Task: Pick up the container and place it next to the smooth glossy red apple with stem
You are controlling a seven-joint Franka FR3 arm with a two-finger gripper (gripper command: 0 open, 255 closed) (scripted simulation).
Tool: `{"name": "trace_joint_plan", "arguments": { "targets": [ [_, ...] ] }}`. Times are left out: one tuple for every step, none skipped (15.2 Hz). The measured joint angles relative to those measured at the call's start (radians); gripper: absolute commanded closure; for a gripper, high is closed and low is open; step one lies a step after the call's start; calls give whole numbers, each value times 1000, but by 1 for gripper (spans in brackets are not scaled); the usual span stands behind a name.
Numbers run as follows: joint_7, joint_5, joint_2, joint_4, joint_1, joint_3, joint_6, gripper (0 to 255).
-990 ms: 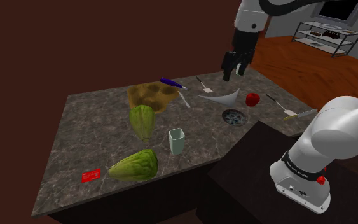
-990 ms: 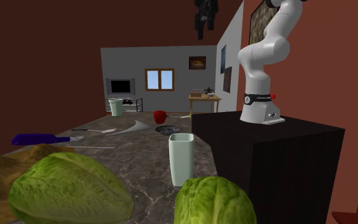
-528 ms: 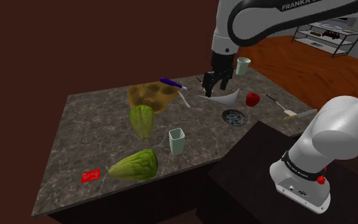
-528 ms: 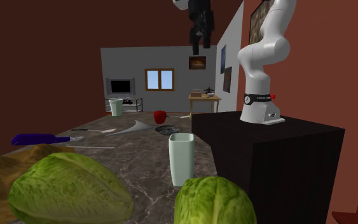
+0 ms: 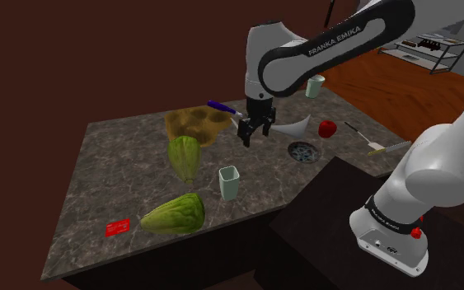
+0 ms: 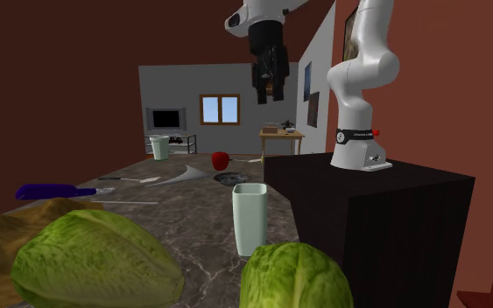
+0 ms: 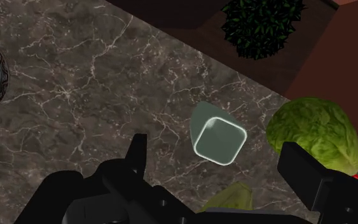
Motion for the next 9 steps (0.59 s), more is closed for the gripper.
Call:
{"name": "trace_joint_plan", "arguments": {
  "targets": [
    [15,-12,48,17,2,11,26,0],
    [27,-20,80,24,4,19,46,0],
    [47,-31,117,37,11,30,67,0],
    [60,-46,160,55,12,36,86,0],
    [77,-59,195,62,17,42,108,0],
    [97,-76,242,83,23,49,129,0],
    [110,-94,285,97,26,50,150,0],
    [128,-113,328,116,33,53,169,0],
    [143,-129,363,133,40,53,180,0]
  ]
}}
